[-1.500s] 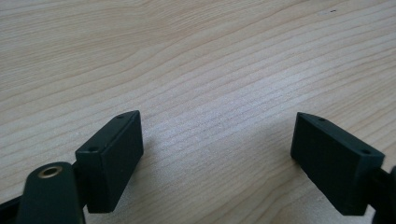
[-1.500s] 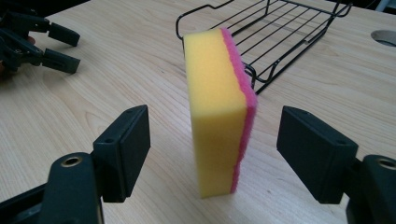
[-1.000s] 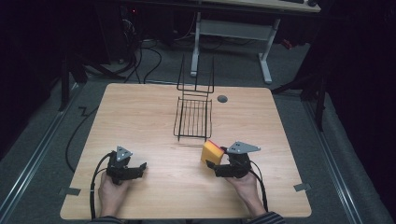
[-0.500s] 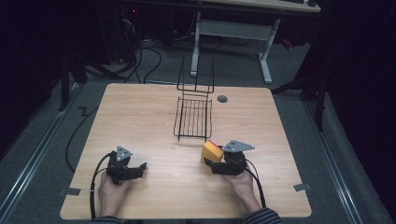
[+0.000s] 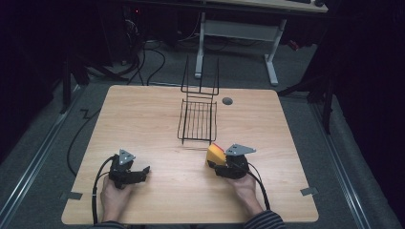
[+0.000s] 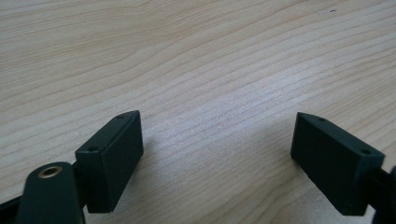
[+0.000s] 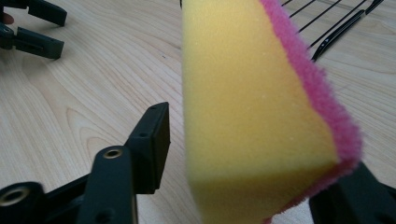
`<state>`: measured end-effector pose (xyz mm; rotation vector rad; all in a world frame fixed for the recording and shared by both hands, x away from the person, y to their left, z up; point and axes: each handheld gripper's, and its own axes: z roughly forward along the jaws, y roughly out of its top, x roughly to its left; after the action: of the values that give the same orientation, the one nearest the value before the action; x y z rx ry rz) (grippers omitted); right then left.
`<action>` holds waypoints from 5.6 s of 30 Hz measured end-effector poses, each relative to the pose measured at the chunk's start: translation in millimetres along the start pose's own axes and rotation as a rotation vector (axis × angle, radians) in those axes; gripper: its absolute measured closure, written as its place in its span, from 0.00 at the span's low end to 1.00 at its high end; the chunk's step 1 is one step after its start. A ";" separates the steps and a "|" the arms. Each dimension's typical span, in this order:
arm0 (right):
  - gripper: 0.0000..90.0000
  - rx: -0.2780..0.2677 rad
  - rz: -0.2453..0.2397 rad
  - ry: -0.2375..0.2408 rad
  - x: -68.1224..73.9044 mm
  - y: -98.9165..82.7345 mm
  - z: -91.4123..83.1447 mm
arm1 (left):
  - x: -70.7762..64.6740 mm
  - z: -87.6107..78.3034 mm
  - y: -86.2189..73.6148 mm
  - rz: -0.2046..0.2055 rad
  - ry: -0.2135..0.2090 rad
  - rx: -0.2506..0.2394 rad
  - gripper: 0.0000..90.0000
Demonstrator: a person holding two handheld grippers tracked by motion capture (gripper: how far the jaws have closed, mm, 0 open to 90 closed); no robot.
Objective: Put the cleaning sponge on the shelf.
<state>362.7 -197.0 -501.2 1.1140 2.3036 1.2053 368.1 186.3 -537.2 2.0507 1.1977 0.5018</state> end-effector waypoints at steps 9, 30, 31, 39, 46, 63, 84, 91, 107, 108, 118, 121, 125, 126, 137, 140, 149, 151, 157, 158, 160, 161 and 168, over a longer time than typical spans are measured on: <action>0.65 -0.012 0.001 -0.009 -2.1 -2.7 -1.1 | 0.0 -0.1 0.0 0.000 -0.001 0.000 0.19; 0.67 -0.050 0.018 0.008 -3.8 -1.3 -13.7 | 0.0 0.0 0.0 0.001 0.000 0.000 0.19; 0.67 -0.050 0.022 0.008 -3.7 -1.3 -14.4 | 0.0 0.0 0.0 0.001 -0.001 0.000 0.19; 0.67 -0.078 0.039 0.015 -4.3 0.1 -27.7 | 0.0 0.0 0.0 0.001 0.000 0.000 0.19; 0.67 -0.086 0.054 0.019 -5.7 0.4 -38.5 | 0.0 0.0 0.0 0.001 0.000 0.000 0.19; 0.67 -0.140 0.065 0.038 -8.8 9.5 -56.2 | 0.0 0.0 0.0 0.001 -0.001 0.000 0.19; 0.67 -0.128 0.027 0.060 -14.4 44.0 -55.9 | 0.0 0.0 0.0 0.000 -0.001 0.000 0.19; 0.67 -0.140 0.007 0.044 -16.4 56.1 -57.2 | 0.0 0.0 0.0 0.000 -0.001 0.000 0.19; 0.67 -0.150 -0.005 0.018 -24.2 77.3 -46.9 | 0.0 0.0 0.0 0.000 -0.001 0.000 0.19; 0.67 -0.144 -0.006 0.017 -24.5 78.9 -46.0 | 0.0 0.0 0.0 0.000 -0.001 0.000 0.19; 0.67 -0.123 -0.023 0.013 -26.4 94.7 -34.0 | 0.7 0.0 0.2 -0.005 -0.004 -0.001 0.19; 0.67 -0.126 -0.018 0.007 -28.5 101.0 -30.8 | 0.7 0.1 0.2 -0.002 -0.002 -0.001 0.19; 0.67 -0.139 -0.009 0.006 -29.3 108.5 -28.5 | 0.3 0.2 0.2 0.000 -0.001 0.000 0.19; 0.67 -0.138 -0.009 0.011 -29.2 110.4 -27.3 | 0.3 0.2 0.2 0.000 -0.001 0.000 0.19; 0.67 -0.120 -0.036 0.013 -24.3 128.0 -8.6 | 0.4 0.1 0.1 0.001 0.000 0.001 0.19; 0.67 -0.117 -0.033 0.015 -24.5 130.8 -3.3 | 0.4 0.1 0.1 0.002 0.000 0.001 0.19; 0.67 -0.106 -0.032 0.002 -28.0 132.9 13.2 | 0.4 0.1 0.1 0.002 0.000 0.001 0.19; 0.67 -0.102 -0.030 -0.003 -29.2 132.1 17.5 | 0.4 0.1 0.1 0.001 0.000 0.001 0.19; 0.67 -0.089 -0.028 -0.015 -29.9 130.1 28.2 | 0.4 0.1 0.1 0.002 0.000 0.001 0.19; 0.67 -0.090 -0.026 -0.018 -30.8 129.5 30.7 | 0.4 0.1 0.2 0.002 0.000 0.001 0.19; 0.67 -0.084 -0.017 -0.026 -32.2 128.4 35.1 | 0.4 0.1 0.1 0.001 0.000 0.001 0.19; 0.67 -0.078 -0.012 -0.029 -32.6 127.9 37.3 | 0.4 0.1 0.1 0.001 0.000 0.001 0.19; 0.66 -0.054 -0.031 -0.052 -32.5 124.3 53.8 | 0.3 0.2 0.1 0.001 -0.001 0.000 0.19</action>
<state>476.3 -149.0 -436.6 1.0740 2.2278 1.2051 368.4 186.4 -537.2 2.0514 1.1966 0.5007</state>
